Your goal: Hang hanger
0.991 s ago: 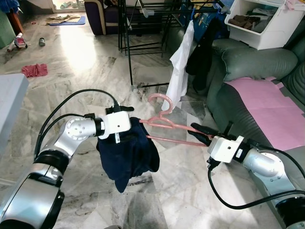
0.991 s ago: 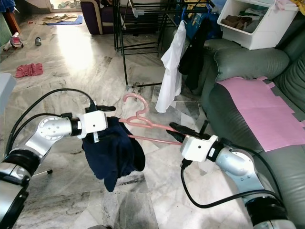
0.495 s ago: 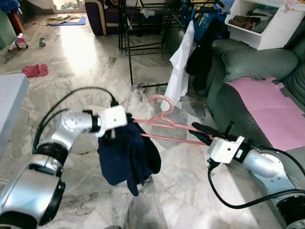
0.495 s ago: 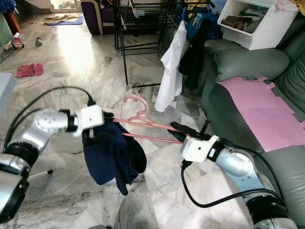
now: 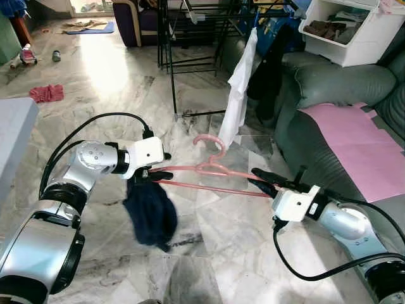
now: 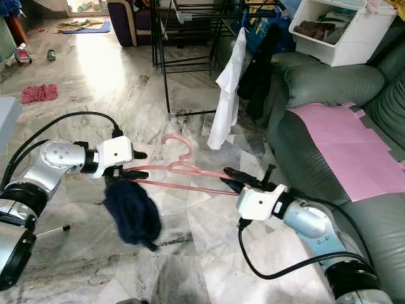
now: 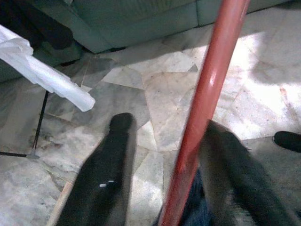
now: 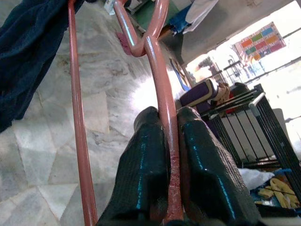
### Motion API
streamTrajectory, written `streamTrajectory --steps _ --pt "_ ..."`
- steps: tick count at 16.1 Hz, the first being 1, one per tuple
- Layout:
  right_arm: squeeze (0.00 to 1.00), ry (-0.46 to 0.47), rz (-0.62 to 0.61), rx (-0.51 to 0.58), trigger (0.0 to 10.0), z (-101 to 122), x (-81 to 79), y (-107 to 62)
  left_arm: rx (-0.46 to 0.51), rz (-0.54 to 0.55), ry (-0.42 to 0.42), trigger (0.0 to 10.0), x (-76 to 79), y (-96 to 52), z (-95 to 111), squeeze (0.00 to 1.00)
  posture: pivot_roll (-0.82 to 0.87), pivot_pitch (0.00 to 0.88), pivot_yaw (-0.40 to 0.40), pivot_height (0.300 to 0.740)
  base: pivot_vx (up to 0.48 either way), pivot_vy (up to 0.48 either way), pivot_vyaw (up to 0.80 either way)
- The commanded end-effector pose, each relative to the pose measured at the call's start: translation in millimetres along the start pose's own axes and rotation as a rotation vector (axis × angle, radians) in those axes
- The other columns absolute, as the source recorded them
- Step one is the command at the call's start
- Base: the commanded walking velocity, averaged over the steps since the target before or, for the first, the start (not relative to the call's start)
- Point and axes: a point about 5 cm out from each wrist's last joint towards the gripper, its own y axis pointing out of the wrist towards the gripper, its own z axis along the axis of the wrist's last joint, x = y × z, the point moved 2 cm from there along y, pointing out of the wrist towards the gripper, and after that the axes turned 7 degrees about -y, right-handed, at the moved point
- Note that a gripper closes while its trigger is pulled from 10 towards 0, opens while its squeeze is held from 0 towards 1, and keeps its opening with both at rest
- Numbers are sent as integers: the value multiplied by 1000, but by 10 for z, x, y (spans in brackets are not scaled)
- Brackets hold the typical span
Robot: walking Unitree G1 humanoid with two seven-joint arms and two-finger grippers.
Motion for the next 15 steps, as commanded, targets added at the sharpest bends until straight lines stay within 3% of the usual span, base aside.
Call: streamTrajectory --steps 1,3,4,5,6,7,8,9,10,15 --pt "0 -20 -44 32 10000 42 87 23 -15 -31 7 0 39 32 -10 0 42 68 -65 740 0 0 0" --pt "0 -24 -50 33 10000 47 90 25 -2 -32 15 0 43 39 9 0 41 70 -65 740 0 0 0" --pt "0 -23 -55 32 10000 46 83 36 14 -7 29 1922 8 33 49 0 44 71 -65 740 0 0 0" --pt "0 -22 -60 32 10000 49 75 47 25 6 37 2353 -17 23 78 0 46 70 -64 740 0 0 0" --pt "0 -20 -76 35 10000 63 69 81 72 56 27 8510 -99 -9 165 0 46 70 -63 740 0 0 0" --pt "0 -22 -90 33 10000 67 71 99 75 60 35 10000 -117 -28 182 0 46 70 -62 740 0 0 0" --pt "0 -8 -113 28 10000 75 73 138 107 77 26 10000 -148 -64 217 0 49 70 -62 740 0 0 0" --pt "0 10 -142 18 10000 77 79 176 153 84 -17 10000 -169 -101 245 624 52 70 -61 740 0 0 0" --pt "0 22 -168 10 10000 79 84 207 171 95 -17 10000 -172 -127 248 1000 56 70 -62 740 0 0 0" --pt "0 51 -255 -26 10000 90 61 318 212 257 10 10000 -262 -294 193 1000 66 67 -63 740 0 0 0"
